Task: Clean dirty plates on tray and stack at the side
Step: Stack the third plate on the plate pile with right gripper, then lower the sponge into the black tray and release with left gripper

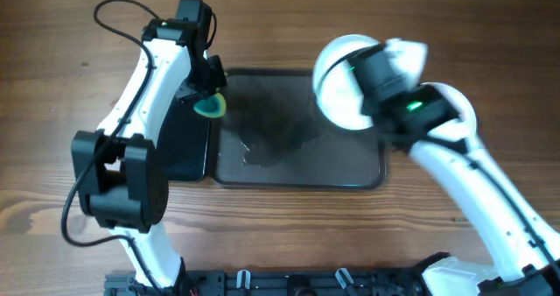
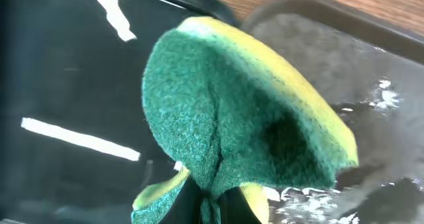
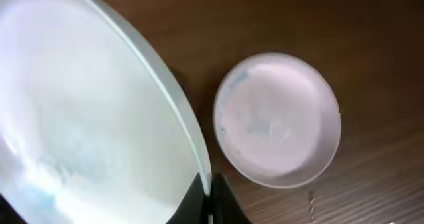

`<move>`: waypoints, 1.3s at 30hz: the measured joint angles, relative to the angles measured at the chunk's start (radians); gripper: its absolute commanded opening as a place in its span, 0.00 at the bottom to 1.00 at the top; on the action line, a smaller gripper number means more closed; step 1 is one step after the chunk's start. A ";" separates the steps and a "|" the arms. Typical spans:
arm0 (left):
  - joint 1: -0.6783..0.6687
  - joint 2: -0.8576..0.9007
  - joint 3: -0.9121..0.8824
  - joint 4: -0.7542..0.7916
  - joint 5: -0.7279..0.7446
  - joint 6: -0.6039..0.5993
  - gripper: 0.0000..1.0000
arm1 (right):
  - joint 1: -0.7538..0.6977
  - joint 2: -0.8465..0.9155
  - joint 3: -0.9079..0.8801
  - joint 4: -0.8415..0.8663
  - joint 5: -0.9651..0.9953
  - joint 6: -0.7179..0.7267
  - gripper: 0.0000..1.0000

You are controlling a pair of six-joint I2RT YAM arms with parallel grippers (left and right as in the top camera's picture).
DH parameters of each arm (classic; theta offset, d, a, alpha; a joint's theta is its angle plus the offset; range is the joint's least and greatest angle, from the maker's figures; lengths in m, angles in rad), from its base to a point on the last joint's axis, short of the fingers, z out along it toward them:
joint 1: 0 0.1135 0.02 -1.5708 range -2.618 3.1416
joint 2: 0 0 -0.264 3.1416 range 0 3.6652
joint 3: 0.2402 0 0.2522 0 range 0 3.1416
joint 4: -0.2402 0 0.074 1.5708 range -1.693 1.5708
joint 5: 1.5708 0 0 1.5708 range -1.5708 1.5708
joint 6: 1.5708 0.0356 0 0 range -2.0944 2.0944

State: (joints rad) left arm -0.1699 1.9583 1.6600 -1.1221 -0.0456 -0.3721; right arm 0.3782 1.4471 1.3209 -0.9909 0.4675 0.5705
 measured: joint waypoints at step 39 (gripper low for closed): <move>0.186 -0.131 -0.301 0.203 -0.101 0.057 0.31 | -0.745 0.080 -0.158 0.089 -0.704 -0.312 0.46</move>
State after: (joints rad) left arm 0.0162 1.8271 1.3594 -0.9195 -0.1471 -0.3149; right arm -0.3668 1.5272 1.1625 -0.9020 -0.2363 0.2584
